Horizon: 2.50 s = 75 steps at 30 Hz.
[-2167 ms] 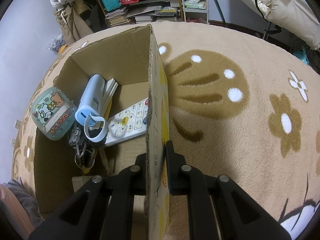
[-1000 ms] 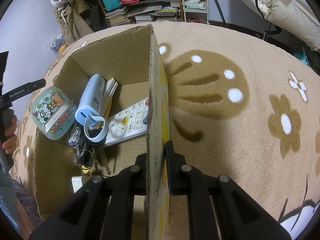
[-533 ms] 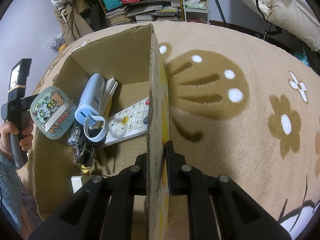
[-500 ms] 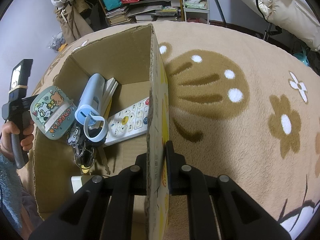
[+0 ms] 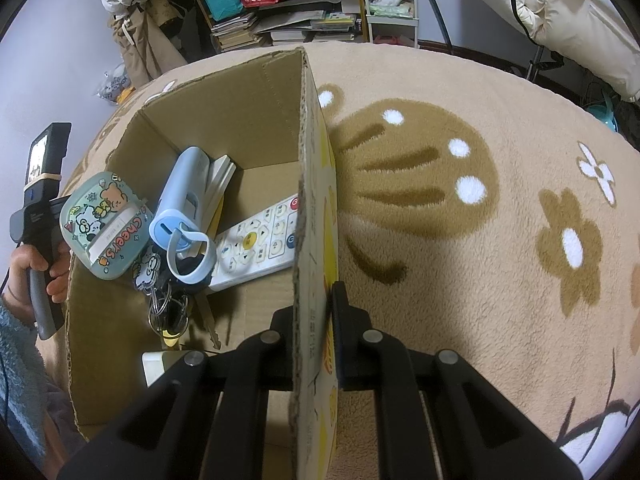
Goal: Organize rigid objects
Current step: 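Move the left tool to the second white charger and close on it, then carry the second charger into the box and open the left tool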
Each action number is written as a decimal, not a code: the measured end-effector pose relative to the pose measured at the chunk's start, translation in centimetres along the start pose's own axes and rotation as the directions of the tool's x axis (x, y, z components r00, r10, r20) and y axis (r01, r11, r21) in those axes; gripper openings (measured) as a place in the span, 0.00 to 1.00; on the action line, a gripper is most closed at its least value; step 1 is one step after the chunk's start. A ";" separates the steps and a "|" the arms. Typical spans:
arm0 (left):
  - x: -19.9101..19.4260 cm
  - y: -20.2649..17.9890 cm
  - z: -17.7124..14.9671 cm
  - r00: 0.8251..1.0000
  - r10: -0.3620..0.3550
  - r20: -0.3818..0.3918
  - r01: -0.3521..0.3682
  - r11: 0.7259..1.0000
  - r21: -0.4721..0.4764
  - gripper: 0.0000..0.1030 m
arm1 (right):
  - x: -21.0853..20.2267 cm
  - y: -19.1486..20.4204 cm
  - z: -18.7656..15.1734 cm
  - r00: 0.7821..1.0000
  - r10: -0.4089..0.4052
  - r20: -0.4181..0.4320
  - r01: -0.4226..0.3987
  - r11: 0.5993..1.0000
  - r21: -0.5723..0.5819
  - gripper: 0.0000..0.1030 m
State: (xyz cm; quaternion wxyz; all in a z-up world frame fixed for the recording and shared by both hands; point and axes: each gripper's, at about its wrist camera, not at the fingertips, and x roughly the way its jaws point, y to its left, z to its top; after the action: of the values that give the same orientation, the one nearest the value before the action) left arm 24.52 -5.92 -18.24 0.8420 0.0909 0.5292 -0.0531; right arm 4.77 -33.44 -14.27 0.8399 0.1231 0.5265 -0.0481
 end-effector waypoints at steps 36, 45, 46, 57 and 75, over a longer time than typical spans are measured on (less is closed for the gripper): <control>-23.0 -14.2 -7.9 0.938 -0.276 0.211 0.182 0.908 0.378 0.49 | 0.0 0.1 -0.1 1.000 -0.001 0.000 0.001 1.000 -0.001 0.11; -20.9 -17.6 -10.9 0.961 -0.252 0.113 0.174 0.870 0.462 0.49 | 0.0 0.0 -0.1 1.000 -0.001 0.001 0.001 1.000 -0.001 0.11; -20.7 -17.8 -11.2 0.962 -0.249 0.109 0.172 0.868 0.465 0.49 | 0.0 0.1 -0.1 1.000 0.000 0.001 0.000 1.000 0.000 0.11; -22.3 -18.1 -12.3 0.960 -0.208 0.188 0.093 0.868 0.488 0.55 | -0.2 0.0 0.1 1.000 -0.002 0.002 0.002 1.000 -0.009 0.12; -27.2 -10.1 -11.1 0.940 -0.147 0.307 0.065 0.963 0.260 0.87 | -7.0 1.1 -1.2 0.983 0.045 0.175 -0.038 0.998 -0.042 0.32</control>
State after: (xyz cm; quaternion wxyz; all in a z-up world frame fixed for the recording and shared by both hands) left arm 1.06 -13.66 0.56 0.8955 0.1557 0.3772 -0.1780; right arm 0.88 -32.37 -8.35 0.8862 0.1130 0.4483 -0.0310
